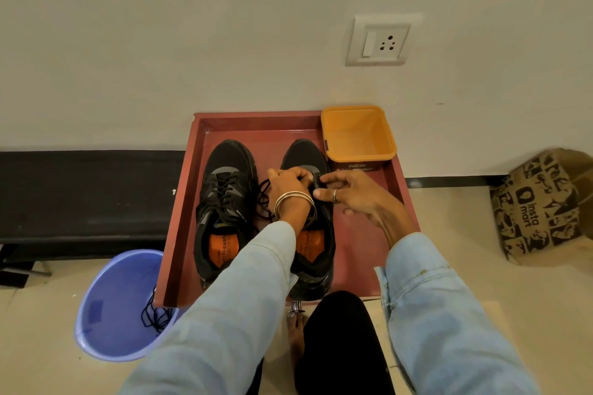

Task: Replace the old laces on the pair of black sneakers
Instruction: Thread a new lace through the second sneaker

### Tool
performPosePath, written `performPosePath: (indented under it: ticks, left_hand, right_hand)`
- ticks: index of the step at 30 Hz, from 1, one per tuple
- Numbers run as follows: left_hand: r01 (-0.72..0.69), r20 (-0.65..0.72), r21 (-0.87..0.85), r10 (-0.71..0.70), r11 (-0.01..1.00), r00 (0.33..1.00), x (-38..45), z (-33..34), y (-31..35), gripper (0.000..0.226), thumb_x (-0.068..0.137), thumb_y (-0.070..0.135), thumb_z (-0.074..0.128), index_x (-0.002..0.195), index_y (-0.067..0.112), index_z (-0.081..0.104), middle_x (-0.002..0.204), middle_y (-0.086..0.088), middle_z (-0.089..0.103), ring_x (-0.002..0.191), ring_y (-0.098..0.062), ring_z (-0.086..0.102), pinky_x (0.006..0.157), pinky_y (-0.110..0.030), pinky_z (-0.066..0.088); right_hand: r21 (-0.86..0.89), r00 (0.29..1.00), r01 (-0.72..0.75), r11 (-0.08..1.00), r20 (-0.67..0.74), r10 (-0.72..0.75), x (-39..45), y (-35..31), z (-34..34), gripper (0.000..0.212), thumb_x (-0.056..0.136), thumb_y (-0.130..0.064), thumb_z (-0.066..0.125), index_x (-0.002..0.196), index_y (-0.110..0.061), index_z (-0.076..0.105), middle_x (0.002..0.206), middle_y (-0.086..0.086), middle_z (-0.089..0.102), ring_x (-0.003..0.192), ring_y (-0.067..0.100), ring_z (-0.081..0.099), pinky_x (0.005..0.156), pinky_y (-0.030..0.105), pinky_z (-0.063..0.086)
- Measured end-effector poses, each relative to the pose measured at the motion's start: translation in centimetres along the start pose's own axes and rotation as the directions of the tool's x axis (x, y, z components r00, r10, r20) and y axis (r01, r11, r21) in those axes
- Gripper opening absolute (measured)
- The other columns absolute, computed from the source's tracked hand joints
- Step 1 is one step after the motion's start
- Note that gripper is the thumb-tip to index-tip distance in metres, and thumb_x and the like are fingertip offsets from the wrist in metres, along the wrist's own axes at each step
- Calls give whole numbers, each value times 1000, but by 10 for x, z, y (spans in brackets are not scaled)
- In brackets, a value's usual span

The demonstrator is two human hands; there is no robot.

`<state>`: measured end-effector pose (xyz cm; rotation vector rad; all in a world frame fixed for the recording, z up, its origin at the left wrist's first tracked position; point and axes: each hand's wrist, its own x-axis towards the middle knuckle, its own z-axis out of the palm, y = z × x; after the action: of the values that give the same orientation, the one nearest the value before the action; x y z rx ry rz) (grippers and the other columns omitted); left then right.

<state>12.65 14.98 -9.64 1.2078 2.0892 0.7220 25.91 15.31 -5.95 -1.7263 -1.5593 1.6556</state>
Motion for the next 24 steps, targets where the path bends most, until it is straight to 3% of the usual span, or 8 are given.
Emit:
performPosePath:
  ticks: [2, 4, 8, 13, 15, 17, 21, 24]
  left_hand:
    - [-23, 13, 9, 23, 1000, 1000, -1, -1, 1, 22, 92, 20, 57, 77, 36, 61, 119, -9, 53, 98, -27, 53, 75, -23, 36]
    - [11, 17, -28, -10, 1000, 1000, 1, -3, 1, 10, 91, 24, 61, 92, 26, 71, 121, -9, 49, 92, -25, 54, 74, -26, 39]
    - [-76, 87, -63, 82, 995, 993, 6, -7, -12, 17, 89, 29, 63, 102, 22, 70, 116, -11, 49, 100, -24, 52, 82, -26, 37]
    - [-182, 105, -139, 197, 974, 975, 5, -15, -25, 34, 89, 26, 62, 122, 24, 55, 118, -8, 45, 103, -19, 49, 88, -27, 39]
    - [-205, 55, -196, 219, 959, 974, 4, -19, -29, 50, 87, 14, 65, 131, 15, 42, 118, -10, 44, 101, -16, 49, 85, -24, 40]
    - [-205, 7, -264, 214, 943, 977, 3, -21, -33, 52, 86, 5, 62, 133, 10, 39, 119, -15, 46, 104, -22, 52, 85, -23, 42]
    - [-177, -108, -383, 146, 907, 983, 1, -31, -29, 27, 97, 10, 44, 123, 6, 53, 122, -14, 54, 111, -25, 54, 97, -33, 43]
    - [-269, -208, -380, 202, 885, 957, -3, -55, -4, 27, 99, 10, 41, 104, 6, 67, 105, -10, 66, 93, -19, 61, 88, -35, 49]
  right_hand:
    - [27, 995, 15, 1000, -99, -12, 7, 1, 1, 23, 91, -27, 64, 111, -16, 65, 98, 6, 66, 83, 16, 64, 63, 29, 48]
    - [19, 960, 67, 998, -275, -59, 17, 4, 7, 16, 92, -22, 63, 104, -13, 69, 87, 8, 68, 75, 19, 65, 66, 35, 57]
    - [-146, 859, 136, 980, -476, -190, 32, 4, 27, 5, 81, -20, 75, 84, -15, 76, 80, 3, 72, 79, 21, 68, 76, 43, 57]
    - [-280, 840, 52, 958, -507, -193, 29, -3, 31, 10, 89, -15, 60, 86, -9, 68, 97, 8, 71, 97, 28, 63, 85, 36, 50]
    - [-217, 830, 81, 973, -526, -187, 28, -6, 29, 9, 89, -12, 55, 89, -6, 62, 99, 11, 69, 93, 29, 64, 85, 41, 52]
    - [-88, 835, 141, 986, -525, -166, 24, -10, 23, 8, 90, -8, 51, 89, -4, 59, 96, 13, 68, 83, 27, 68, 79, 45, 56]
    - [-82, 799, 241, 967, -550, -245, 6, -33, 3, 12, 90, -8, 51, 85, 0, 59, 85, 14, 68, 77, 29, 68, 72, 48, 57]
    - [-123, 733, 329, 936, -592, -336, -21, -66, -16, 13, 89, -6, 50, 82, -4, 61, 81, 12, 70, 76, 26, 69, 71, 41, 57]
